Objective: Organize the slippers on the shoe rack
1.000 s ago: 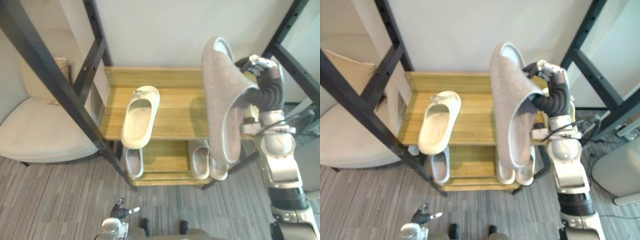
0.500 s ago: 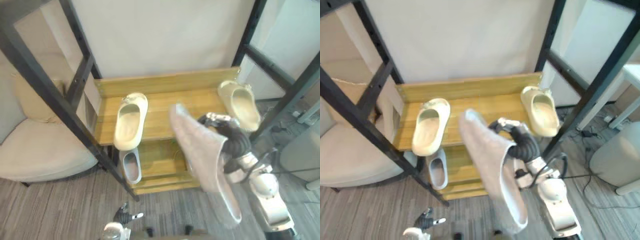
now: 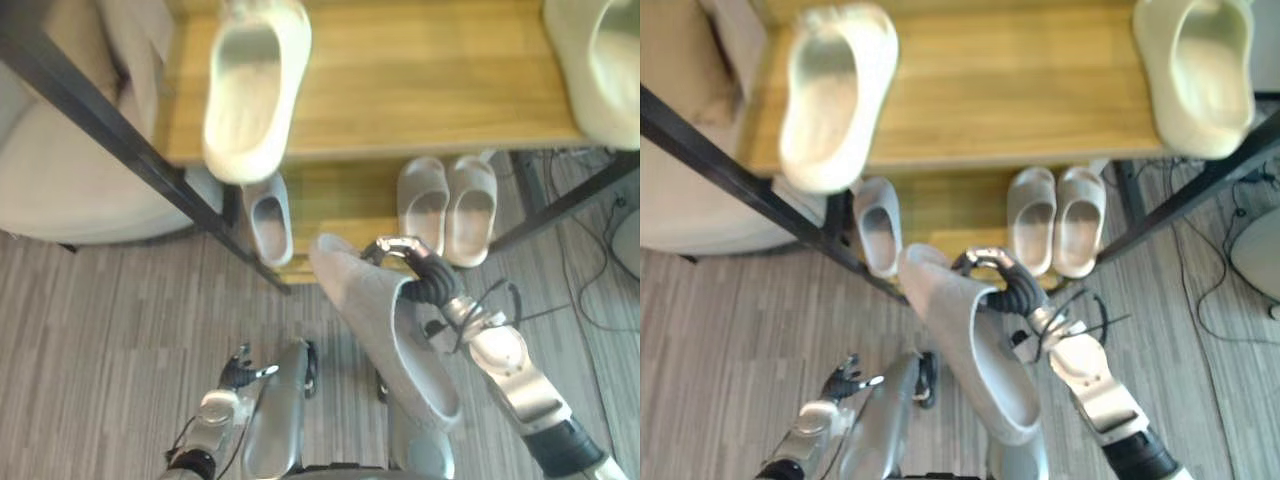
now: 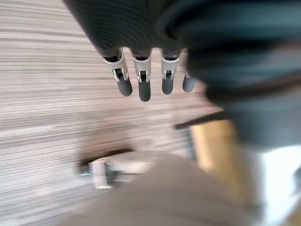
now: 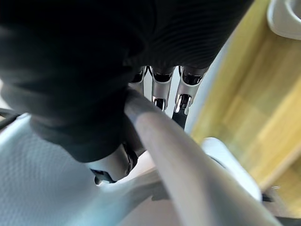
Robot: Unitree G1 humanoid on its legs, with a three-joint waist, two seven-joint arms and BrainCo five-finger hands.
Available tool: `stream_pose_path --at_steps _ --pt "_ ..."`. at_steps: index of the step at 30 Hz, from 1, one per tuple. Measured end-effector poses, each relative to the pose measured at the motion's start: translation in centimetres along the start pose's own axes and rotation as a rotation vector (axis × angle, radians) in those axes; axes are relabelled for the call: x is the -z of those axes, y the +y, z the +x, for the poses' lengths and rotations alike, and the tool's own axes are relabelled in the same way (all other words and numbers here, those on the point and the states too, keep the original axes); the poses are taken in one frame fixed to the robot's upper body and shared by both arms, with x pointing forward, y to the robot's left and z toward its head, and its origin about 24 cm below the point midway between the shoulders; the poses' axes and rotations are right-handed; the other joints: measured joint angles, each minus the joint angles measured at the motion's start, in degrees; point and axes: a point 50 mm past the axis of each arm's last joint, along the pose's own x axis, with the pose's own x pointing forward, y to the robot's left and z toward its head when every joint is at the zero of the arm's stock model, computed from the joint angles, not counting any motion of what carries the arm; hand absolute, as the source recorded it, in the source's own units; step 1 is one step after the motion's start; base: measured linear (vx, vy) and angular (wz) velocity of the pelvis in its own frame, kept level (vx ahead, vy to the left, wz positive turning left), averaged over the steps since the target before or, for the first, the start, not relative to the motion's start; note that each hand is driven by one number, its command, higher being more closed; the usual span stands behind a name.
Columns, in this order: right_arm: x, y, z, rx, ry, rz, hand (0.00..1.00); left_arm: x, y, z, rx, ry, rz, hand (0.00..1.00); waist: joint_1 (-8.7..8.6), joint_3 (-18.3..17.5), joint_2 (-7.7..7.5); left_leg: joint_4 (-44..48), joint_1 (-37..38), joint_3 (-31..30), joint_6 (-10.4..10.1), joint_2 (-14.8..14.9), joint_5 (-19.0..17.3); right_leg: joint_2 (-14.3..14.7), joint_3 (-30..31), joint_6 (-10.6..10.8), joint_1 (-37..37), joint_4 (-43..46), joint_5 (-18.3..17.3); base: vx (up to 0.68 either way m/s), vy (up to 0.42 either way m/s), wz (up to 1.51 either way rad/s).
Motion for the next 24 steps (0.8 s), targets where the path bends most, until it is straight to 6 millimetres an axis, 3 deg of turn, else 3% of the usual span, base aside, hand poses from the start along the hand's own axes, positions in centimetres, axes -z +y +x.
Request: stream_pose_path --at_steps 4,8,17,24 --pt "-0.7 -1.1 1.7 0.077 -0.048 -0.063 1.00 0.7 -1.4 -0.2 -0.001 0.048 -0.060 0.00 2.59 2.3 -0.70 7.1 -8.9 -1.4 -1.0 -0.2 -1.1 -0.5 -1.0 -0.9 -8.8 8.5 -2.7 -0.13 -0.081 0.15" --pt "-1.7 -2.3 2.7 0.224 -0.107 -0.109 1.00 -0.5 -1.7 0.0 -0.016 0.007 -0.106 0.00 4.34 3.1 -1.15 12.4 -14.2 -2.3 -2.2 -0.3 -2.3 -1.0 -2.1 -1.7 -13.9 14.8 -4.9 -0.08 -0.065 0.09" --pt "-2.9 -5.6 3.8 0.535 -0.140 -0.208 1.00 -1.8 -1.4 0.1 -0.061 -0.048 -0.159 0.00 6.32 3.1 -1.14 17.8 -18.1 -4.9 -4.2 -0.7 -3.4 -1.8 -4.2 -3.6 -17.3 21.7 -8.0 -0.04 -0.060 0.10" --pt "-2.5 -8.3 5.8 0.662 -0.082 -0.300 1.00 -2.6 -1.4 0.1 -0.077 -0.079 -0.177 0.00 7.64 3.1 -1.07 18.4 -20.3 -6.8 -5.4 -1.0 -2.9 -2.4 -6.3 -4.9 -19.0 23.2 -8.7 -0.02 -0.064 0.11"
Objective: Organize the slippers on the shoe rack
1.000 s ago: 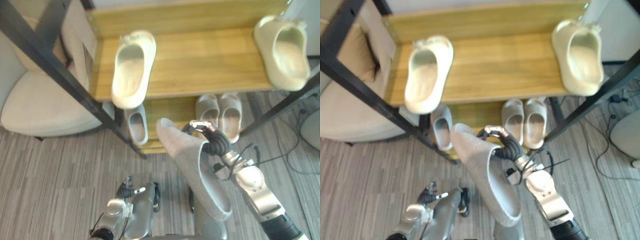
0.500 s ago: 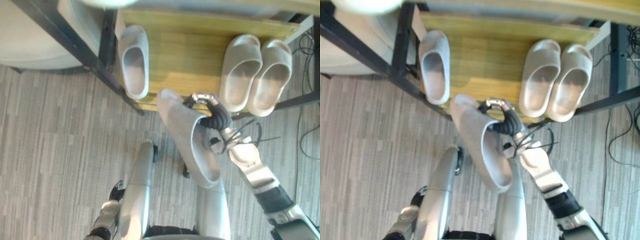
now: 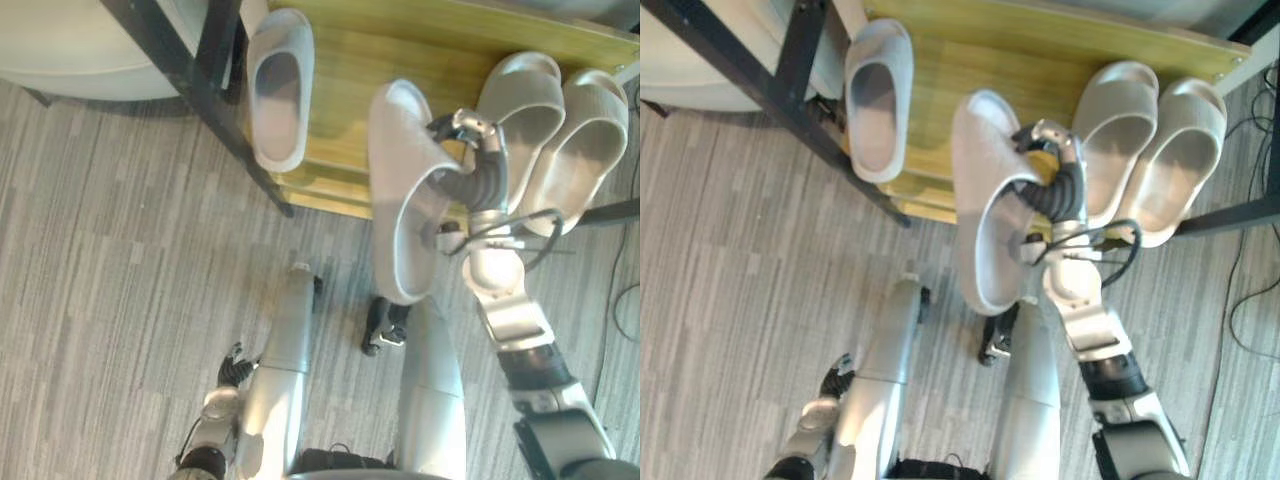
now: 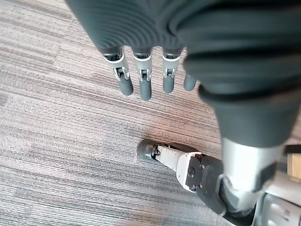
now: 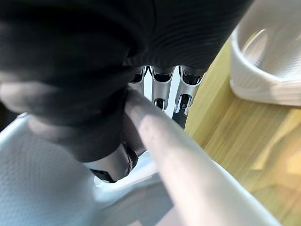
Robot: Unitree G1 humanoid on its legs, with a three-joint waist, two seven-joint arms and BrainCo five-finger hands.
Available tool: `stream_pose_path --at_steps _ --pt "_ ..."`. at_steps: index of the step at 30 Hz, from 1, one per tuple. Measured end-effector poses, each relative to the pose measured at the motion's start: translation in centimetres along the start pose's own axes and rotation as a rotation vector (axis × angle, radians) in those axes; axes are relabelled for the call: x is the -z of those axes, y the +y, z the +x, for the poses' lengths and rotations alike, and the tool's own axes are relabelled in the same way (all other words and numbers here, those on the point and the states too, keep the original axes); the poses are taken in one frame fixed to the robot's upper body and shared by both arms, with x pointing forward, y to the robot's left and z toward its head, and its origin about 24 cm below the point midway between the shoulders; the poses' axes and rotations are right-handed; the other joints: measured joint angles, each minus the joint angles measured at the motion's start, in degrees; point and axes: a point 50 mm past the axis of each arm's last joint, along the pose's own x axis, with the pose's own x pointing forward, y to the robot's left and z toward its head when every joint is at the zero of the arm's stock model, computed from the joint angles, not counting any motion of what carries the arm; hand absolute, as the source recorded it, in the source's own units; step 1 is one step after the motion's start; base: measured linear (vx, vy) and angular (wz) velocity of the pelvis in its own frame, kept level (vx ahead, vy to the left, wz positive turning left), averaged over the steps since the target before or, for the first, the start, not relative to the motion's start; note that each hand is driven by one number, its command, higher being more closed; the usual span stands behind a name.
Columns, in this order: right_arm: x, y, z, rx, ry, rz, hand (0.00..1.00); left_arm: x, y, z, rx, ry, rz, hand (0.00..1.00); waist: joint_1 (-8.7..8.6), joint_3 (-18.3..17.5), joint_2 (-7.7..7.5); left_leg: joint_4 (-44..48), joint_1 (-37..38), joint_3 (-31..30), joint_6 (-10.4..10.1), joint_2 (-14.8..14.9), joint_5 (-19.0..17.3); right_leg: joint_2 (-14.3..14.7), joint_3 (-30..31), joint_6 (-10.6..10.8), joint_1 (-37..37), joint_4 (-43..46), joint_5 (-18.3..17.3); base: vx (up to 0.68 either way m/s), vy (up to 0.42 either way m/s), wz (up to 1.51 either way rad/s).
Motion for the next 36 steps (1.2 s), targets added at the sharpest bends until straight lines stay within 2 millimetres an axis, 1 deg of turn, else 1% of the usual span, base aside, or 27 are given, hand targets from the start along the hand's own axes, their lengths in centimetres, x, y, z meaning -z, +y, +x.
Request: stream_pose_path --at_steps 1,2,3,5,8,10,13,18,20,21,22,25,29,32,36 --pt "0.0 0.1 0.6 0.005 -0.001 -0.008 1.00 0.0 0.1 0.0 -0.012 0.001 -0.006 0.00 0.03 0.0 0.03 0.2 -0.3 -0.3 -0.2 0.0 0.1 0.0 -0.3 -0.2 -0.1 0.3 -0.2 0.00 -0.049 0.09" --pt "0.0 0.0 1.8 0.026 0.004 -0.017 1.00 0.0 0.1 0.0 -0.017 0.001 -0.014 0.00 0.24 0.0 0.05 0.6 -0.7 -1.0 -0.5 0.0 0.1 0.0 -1.0 -0.6 -0.3 0.6 -0.4 0.00 -0.046 0.09" --pt "-0.1 0.0 1.9 0.030 0.004 -0.018 1.00 0.0 0.1 0.0 -0.017 0.001 -0.014 0.00 0.27 -0.1 0.06 0.6 -0.8 -1.1 -0.5 0.0 0.1 0.0 -1.1 -0.6 -0.3 0.6 -0.5 0.00 -0.042 0.07" --pt "-0.3 0.0 3.5 0.055 0.004 -0.028 1.00 0.0 0.1 0.0 -0.019 0.001 -0.017 0.00 0.67 -0.1 0.06 0.6 -1.5 -1.4 -0.8 0.0 0.3 0.0 -1.3 -0.6 -1.2 0.8 -0.5 -0.01 -0.038 0.02" --pt "-0.4 0.0 4.9 0.069 0.013 -0.039 1.00 0.0 0.2 0.0 -0.036 0.000 -0.027 0.00 1.21 -0.2 0.11 0.6 -2.5 -1.7 -1.2 -0.1 0.5 0.0 -1.6 -0.7 -2.1 1.1 -0.5 -0.01 -0.023 0.01" --pt "0.0 0.2 5.6 0.067 0.039 -0.052 1.00 0.0 0.2 0.0 -0.040 0.005 -0.038 0.00 1.44 -0.3 0.13 0.6 -2.8 -2.1 -1.3 -0.1 0.6 0.0 -1.9 -0.9 -2.3 1.2 -0.6 0.00 -0.032 0.05" --pt "0.6 0.4 6.4 0.067 0.084 -0.075 1.00 0.1 0.1 0.0 -0.041 0.009 -0.050 0.00 2.49 -1.9 0.08 0.6 -4.7 -2.6 -1.9 -0.2 0.9 0.0 -2.4 -1.1 -4.0 1.4 -0.5 0.01 -0.034 0.03" --pt "0.2 0.7 7.8 0.088 0.094 -0.091 1.00 0.2 0.0 -0.1 -0.057 0.013 -0.056 0.00 3.49 -2.7 0.02 0.7 -5.4 -3.6 -2.3 -0.5 1.1 -0.1 -3.3 -1.5 -4.4 1.6 -0.7 0.01 -0.033 0.07" --pt "0.1 0.8 8.5 0.101 0.108 -0.092 1.00 0.1 0.0 0.0 -0.057 0.012 -0.058 0.00 3.68 -2.8 0.04 0.7 -5.5 -3.7 -2.6 -0.8 1.3 -0.3 -3.4 -1.9 -4.5 2.0 -0.9 0.00 -0.036 0.10" --pt "0.3 0.9 8.6 0.103 0.122 -0.093 1.00 0.2 -0.1 -0.1 -0.057 0.016 -0.058 0.00 3.78 -3.5 0.05 0.8 -6.0 -3.9 -2.7 -1.1 1.3 -0.6 -3.6 -2.1 -4.9 2.2 -1.1 0.00 -0.033 0.12" --pt "0.5 1.2 8.5 0.103 0.140 -0.090 0.00 0.5 -0.2 -0.1 -0.057 0.026 -0.057 0.00 4.04 -4.9 0.00 0.8 -7.0 -4.3 -2.9 -1.2 1.5 -0.8 -4.0 -2.3 -5.7 2.3 -1.1 0.00 -0.031 0.11" --pt "0.5 1.9 8.6 0.111 0.162 -0.078 0.00 0.6 -0.2 -0.1 -0.071 0.032 -0.059 0.00 4.36 -5.3 0.03 0.8 -7.3 -4.8 -3.3 -1.3 1.7 -0.9 -4.7 -2.5 -5.8 2.6 -1.3 0.01 -0.032 0.07" --pt "0.7 2.8 8.9 0.121 0.206 -0.066 0.00 0.3 -0.3 0.0 -0.072 0.028 -0.076 0.00 5.29 -5.3 0.05 0.6 -7.4 -5.3 -3.6 -1.3 1.8 -1.1 -5.3 -3.1 -5.8 2.8 -1.6 0.00 -0.046 0.05" --pt "0.8 2.7 8.8 0.146 0.221 -0.070 0.00 0.1 -0.4 0.1 -0.083 0.025 -0.079 0.00 5.90 -5.3 0.05 0.6 -7.5 -5.6 -3.6 -1.5 1.9 -1.2 -5.6 -3.5 -5.8 3.0 -1.8 0.00 -0.043 0.07" --pt "0.8 2.9 8.8 0.190 0.247 -0.029 0.00 0.1 -0.3 0.1 -0.090 0.027 -0.087 0.00 5.98 -5.3 0.05 0.4 -7.6 -5.7 -3.7 -1.6 1.9 -1.4 -5.8 -3.7 -6.0 3.1 -2.0 0.01 -0.027 0.04"
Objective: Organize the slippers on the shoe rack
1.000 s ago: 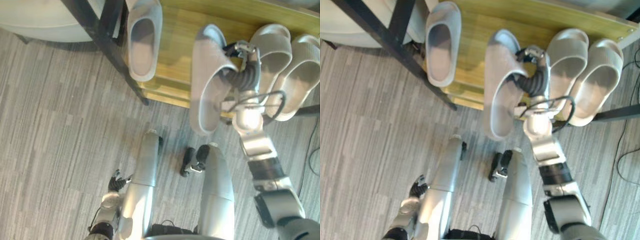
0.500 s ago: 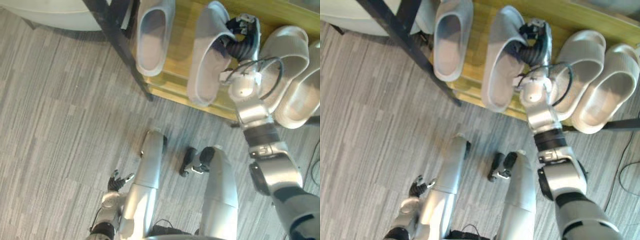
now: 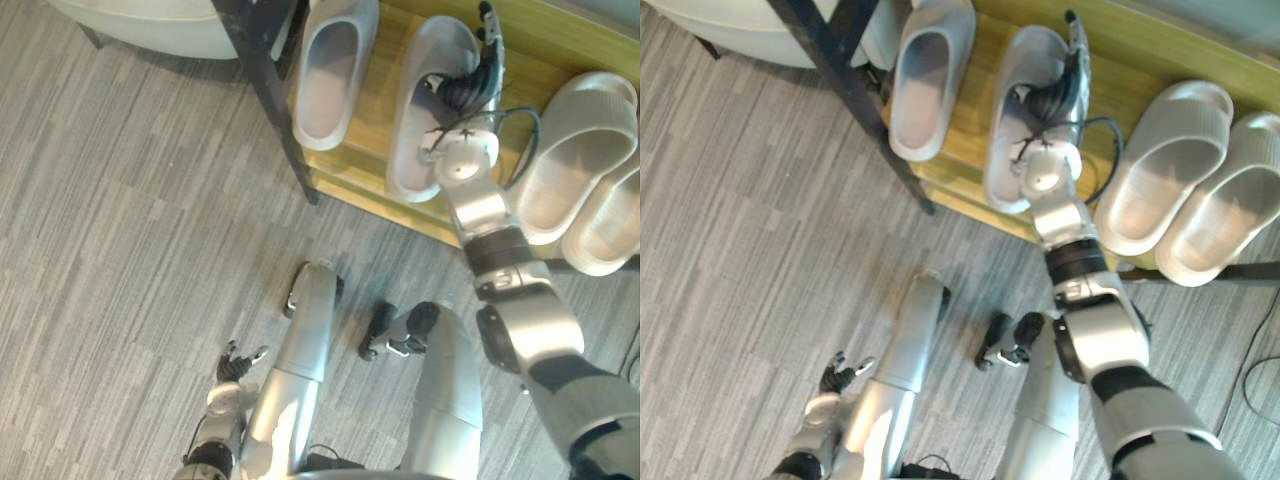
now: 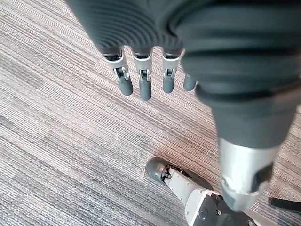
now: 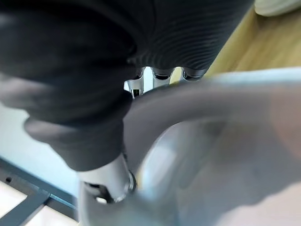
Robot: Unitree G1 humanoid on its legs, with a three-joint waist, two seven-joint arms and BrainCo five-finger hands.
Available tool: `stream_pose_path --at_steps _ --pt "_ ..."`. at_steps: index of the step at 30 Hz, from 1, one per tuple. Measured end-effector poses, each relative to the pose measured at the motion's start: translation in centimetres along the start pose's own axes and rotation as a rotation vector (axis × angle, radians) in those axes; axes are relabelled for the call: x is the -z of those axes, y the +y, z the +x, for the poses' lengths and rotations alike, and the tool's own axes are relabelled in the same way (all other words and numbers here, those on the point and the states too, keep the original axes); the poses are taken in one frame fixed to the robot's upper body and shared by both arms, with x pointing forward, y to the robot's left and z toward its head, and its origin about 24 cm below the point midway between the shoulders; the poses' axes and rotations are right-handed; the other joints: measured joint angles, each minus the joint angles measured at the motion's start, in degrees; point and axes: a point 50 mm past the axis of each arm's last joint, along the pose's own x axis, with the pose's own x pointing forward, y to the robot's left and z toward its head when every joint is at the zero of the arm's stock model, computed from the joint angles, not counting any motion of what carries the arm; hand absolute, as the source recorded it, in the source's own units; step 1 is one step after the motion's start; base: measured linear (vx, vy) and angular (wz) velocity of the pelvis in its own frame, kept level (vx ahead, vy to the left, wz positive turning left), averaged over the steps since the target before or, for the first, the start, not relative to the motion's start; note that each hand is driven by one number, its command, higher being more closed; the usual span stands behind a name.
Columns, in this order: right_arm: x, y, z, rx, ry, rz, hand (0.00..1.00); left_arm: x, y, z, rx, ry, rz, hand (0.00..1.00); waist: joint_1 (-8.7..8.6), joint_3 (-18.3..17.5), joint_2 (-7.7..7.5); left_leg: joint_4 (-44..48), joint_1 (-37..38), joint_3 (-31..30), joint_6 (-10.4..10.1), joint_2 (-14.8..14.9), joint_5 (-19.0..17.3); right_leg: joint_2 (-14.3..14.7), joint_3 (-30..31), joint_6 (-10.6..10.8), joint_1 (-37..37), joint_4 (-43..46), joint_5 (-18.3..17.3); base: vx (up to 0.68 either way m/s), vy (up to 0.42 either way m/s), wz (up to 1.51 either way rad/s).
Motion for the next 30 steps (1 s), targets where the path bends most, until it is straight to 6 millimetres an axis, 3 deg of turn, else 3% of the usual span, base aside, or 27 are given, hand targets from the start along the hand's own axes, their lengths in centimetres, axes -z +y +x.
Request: stream_pose_path --at_steps 16,22,30 --pt "0.2 0.1 -0.3 0.022 0.033 0.056 0.00 0.2 0.0 0.0 -0.001 0.009 0.002 0.00 -0.22 0.0 0.01 -0.2 0.2 0.6 -0.1 0.1 0.1 -0.1 0.5 0.0 -0.2 0.1 -0.1 0.00 -0.002 0.00" --pt "0.1 -0.8 -2.4 0.032 -0.038 0.082 0.00 0.0 0.0 0.1 0.002 0.006 0.002 0.00 -0.43 0.0 0.00 -0.9 1.0 1.1 -0.1 0.5 0.1 0.2 1.0 0.1 0.3 -0.5 -0.1 0.00 0.000 0.00" --pt "0.5 -1.2 -5.8 0.035 -0.088 0.090 0.00 -0.1 0.1 0.1 0.000 0.011 -0.003 0.00 -2.01 0.0 -0.06 -1.2 2.0 1.5 -0.2 0.8 0.0 0.4 1.4 0.2 1.1 -0.9 -0.1 0.00 0.000 0.00"
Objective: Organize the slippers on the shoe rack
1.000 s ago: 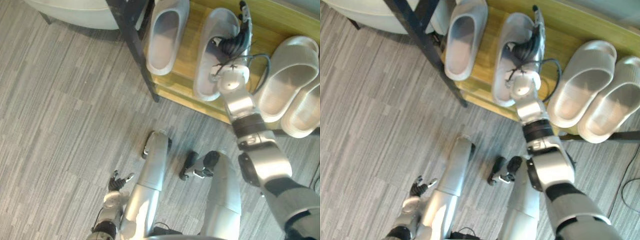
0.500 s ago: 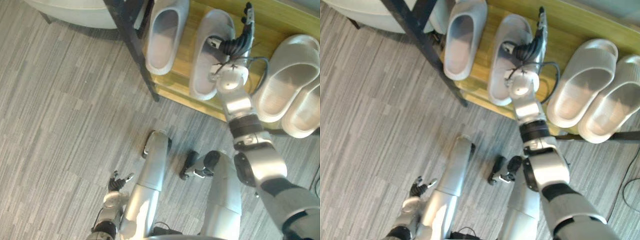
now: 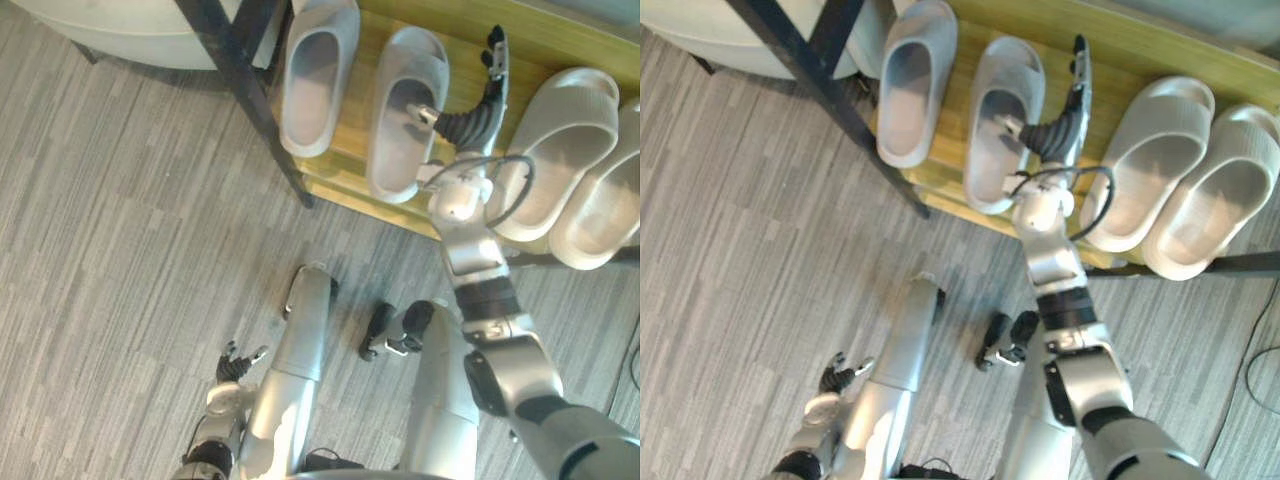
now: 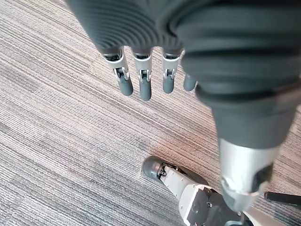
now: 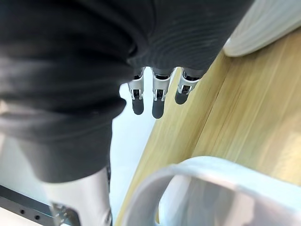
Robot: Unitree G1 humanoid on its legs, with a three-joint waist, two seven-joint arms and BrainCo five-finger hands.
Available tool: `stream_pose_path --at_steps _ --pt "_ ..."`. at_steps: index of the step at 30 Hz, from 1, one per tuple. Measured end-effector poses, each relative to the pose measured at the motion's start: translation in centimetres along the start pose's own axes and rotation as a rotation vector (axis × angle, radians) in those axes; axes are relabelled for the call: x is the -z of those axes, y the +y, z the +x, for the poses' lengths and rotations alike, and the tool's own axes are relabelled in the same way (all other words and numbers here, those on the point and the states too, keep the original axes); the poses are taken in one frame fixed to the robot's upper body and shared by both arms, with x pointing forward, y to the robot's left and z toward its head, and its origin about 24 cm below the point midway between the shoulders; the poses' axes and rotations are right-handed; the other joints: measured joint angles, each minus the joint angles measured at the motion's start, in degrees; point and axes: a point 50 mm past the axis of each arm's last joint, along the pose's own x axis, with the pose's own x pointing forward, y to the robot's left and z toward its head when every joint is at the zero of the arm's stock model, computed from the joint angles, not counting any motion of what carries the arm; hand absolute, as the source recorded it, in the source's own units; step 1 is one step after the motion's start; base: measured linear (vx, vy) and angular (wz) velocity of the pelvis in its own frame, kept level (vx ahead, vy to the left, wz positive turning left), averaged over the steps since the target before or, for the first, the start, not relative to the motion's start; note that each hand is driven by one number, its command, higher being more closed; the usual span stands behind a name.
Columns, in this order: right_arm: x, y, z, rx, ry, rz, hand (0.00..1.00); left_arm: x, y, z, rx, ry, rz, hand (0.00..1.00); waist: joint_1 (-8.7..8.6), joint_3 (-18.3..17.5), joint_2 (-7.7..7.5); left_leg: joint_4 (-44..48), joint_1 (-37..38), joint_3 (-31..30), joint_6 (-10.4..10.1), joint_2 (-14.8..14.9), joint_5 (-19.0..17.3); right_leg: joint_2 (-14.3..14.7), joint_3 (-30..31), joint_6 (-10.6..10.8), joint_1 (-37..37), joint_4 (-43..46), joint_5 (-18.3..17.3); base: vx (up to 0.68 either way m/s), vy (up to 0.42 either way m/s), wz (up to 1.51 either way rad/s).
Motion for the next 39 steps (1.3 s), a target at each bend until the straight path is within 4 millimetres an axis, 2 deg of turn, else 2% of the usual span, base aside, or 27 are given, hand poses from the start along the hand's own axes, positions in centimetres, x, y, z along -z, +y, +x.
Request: stream_pose_path --at_steps 3,6,8,12,18,25,34,39 --pt "0.3 0.4 -1.8 -0.007 0.025 0.047 0.00 -0.1 0.0 0.0 -0.001 -0.004 -0.003 0.00 -0.44 0.0 -0.07 -0.3 0.7 0.2 0.0 0.5 0.0 0.4 0.1 0.4 0.7 -0.6 0.1 0.00 -0.009 -0.08" --pt "1.2 0.8 -4.5 -0.020 0.097 0.129 0.00 -0.2 0.2 0.0 -0.007 -0.004 -0.011 0.00 -1.00 0.0 -0.13 -0.8 1.1 0.5 0.1 1.0 -0.1 1.0 0.5 1.1 1.1 -1.6 0.5 0.00 0.002 -0.09" --pt "2.5 1.4 -6.6 -0.045 0.204 0.204 0.00 -0.2 0.6 0.1 -0.026 -0.001 -0.032 0.00 -1.36 0.1 -1.06 -1.4 1.8 1.3 0.2 1.1 -0.2 1.0 1.1 1.2 1.3 -1.9 0.6 0.02 -0.001 -0.04" --pt "3.3 1.7 -7.9 -0.085 0.265 0.251 0.00 -0.1 0.9 0.2 -0.041 0.007 -0.052 0.00 -1.55 0.1 -1.29 -1.8 2.0 1.7 0.4 1.5 -0.2 1.1 1.3 1.7 1.5 -2.6 0.8 0.01 0.006 -0.06" --pt "3.8 2.3 -8.5 -0.117 0.297 0.344 0.00 -0.1 1.5 0.2 -0.064 0.016 -0.071 0.00 -2.37 0.4 -2.44 -2.4 2.6 1.9 0.6 1.6 -0.3 1.1 1.4 1.8 2.3 -3.6 0.9 0.00 0.003 -0.01" --pt "3.9 2.7 -8.3 -0.136 0.299 0.420 0.00 0.0 1.6 0.3 -0.056 0.022 -0.069 0.00 -2.61 0.4 -2.60 -2.4 2.6 2.2 0.7 1.6 -0.4 1.1 1.6 1.8 2.3 -3.6 0.9 0.00 0.000 0.00" --pt "2.8 4.6 -7.1 -0.208 0.299 0.524 0.00 -0.1 1.5 0.3 -0.053 0.018 -0.053 0.00 -2.56 0.4 -2.58 -2.5 2.6 2.2 0.9 1.6 -0.5 1.0 1.6 1.8 2.2 -3.6 0.9 0.00 0.000 0.00" --pt "2.0 5.9 -6.2 -0.249 0.306 0.582 0.00 -0.4 1.2 0.4 -0.046 0.010 -0.054 0.00 -1.58 0.5 -2.46 -2.5 2.6 2.1 0.9 1.4 -0.5 0.9 1.5 1.9 2.2 -3.5 0.8 0.00 -0.001 0.01"
